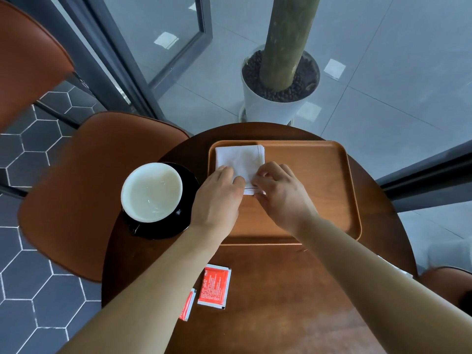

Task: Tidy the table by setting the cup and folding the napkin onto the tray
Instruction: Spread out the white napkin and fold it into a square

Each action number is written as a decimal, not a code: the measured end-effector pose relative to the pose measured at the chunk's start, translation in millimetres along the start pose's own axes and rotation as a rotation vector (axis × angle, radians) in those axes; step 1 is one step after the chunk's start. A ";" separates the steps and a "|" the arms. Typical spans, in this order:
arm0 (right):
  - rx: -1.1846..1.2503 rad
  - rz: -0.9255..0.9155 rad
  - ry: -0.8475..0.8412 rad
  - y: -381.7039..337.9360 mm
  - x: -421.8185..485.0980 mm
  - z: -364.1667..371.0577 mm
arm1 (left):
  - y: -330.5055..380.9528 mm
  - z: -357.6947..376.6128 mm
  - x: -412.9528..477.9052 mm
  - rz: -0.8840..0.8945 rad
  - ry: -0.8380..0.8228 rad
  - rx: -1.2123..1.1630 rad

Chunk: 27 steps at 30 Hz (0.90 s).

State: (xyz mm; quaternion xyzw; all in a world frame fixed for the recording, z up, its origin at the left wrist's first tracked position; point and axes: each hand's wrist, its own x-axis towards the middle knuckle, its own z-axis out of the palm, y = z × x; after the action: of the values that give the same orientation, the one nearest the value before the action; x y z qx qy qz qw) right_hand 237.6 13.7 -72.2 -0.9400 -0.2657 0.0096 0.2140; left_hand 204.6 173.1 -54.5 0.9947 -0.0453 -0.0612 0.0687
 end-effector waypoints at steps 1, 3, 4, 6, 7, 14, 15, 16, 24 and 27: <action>0.005 0.001 0.000 0.2 0.5 0.2 | -0.2 0.0 0.8 -0.001 -0.002 0.001; 0.010 0.004 0.001 0.8 1.0 0.9 | -0.8 0.0 1.9 0.005 -0.004 0.004; 0.011 0.005 0.004 1.1 1.0 1.4 | -1.0 0.5 2.1 0.009 -0.003 0.005; 0.013 0.007 0.009 1.7 1.1 2.6 | -1.3 2.3 2.1 0.014 0.005 0.008; 0.014 0.007 0.011 1.9 1.2 3.4 | -1.3 3.6 2.0 0.017 0.009 0.012; 0.008 0.012 0.031 3.6 1.1 8.4 | -3.4 6.3 3.9 0.016 -0.004 0.015; 0.010 0.016 0.037 3.5 1.0 9.0 | -3.6 6.5 4.0 0.018 -0.007 0.018; 0.010 0.021 0.041 3.5 0.9 9.5 | -3.7 6.7 3.7 0.022 -0.010 0.023; -0.018 0.026 0.024 2.6 0.7 10.5 | -4.2 8.7 0.9 0.033 -0.015 0.027; -0.032 0.032 0.011 2.1 1.1 9.7 | -4.5 8.5 1.1 0.031 -0.001 0.005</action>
State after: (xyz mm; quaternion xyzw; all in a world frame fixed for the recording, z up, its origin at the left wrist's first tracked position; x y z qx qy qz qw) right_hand 238.3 16.5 -81.7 -0.9474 -0.2495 0.0036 0.2002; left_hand 204.9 176.3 -63.7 0.9941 -0.0608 -0.0605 0.0670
